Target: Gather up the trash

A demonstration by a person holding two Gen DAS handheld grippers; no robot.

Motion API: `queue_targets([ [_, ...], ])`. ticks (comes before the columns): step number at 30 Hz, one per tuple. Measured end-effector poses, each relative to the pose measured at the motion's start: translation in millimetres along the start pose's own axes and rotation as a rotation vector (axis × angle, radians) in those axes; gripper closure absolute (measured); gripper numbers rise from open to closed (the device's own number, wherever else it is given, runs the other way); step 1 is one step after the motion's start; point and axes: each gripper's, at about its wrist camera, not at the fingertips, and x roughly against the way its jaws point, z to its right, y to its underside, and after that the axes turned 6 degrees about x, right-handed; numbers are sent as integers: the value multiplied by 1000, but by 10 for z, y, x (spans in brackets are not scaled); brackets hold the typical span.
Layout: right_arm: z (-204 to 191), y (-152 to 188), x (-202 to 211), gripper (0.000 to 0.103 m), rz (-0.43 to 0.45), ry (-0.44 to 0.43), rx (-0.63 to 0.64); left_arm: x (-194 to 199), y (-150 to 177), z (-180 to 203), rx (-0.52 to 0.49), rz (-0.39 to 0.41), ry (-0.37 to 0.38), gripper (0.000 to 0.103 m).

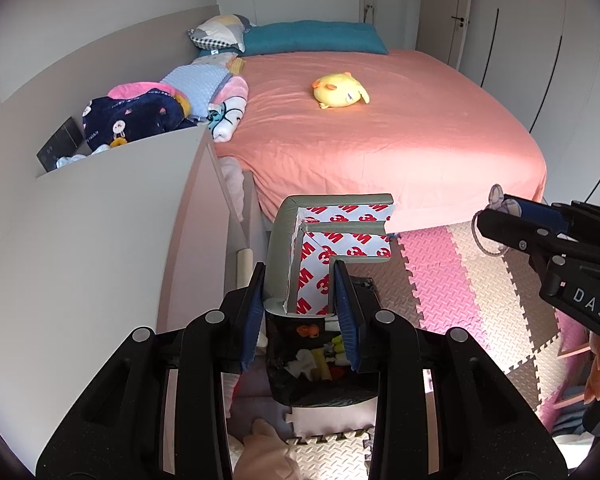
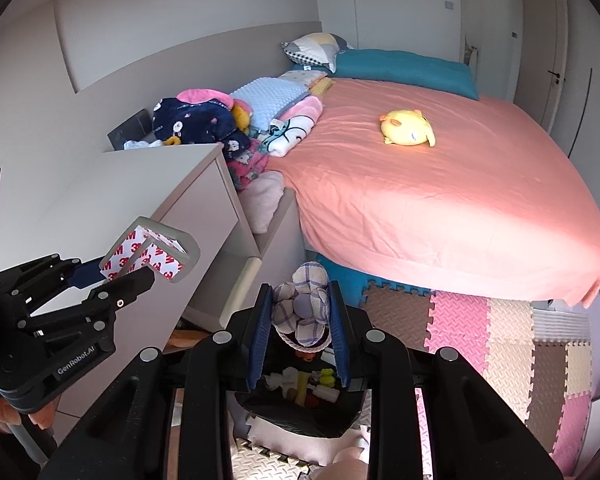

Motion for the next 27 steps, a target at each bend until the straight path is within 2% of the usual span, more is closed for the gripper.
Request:
queue_targets([
  [14,20,-20,-84,73,-15,7,-9,-48,-9,10,2,-22,6,69],
  [15,24,-28,-79,68,-14,9,-10,-48,-9,12,4,-25,8,66],
  [17,31,-52,-59,50,-6,23,-12,-42,-13,-4,11,-28,6,44],
  [18,37,-61,-36,33,6,35,-15,-32,-18,-5,15,-24,-2,23],
  [19,46,-70,-8,26,22,44,-17,-2,-17,-8,19,-4,-16,16],
  [22,88,-91,29,14,36,56,-33,49,-24,-5,10,16,-40,10],
  [27,102,-93,50,13,41,64,-37,75,-29,-28,4,22,-57,9],
])
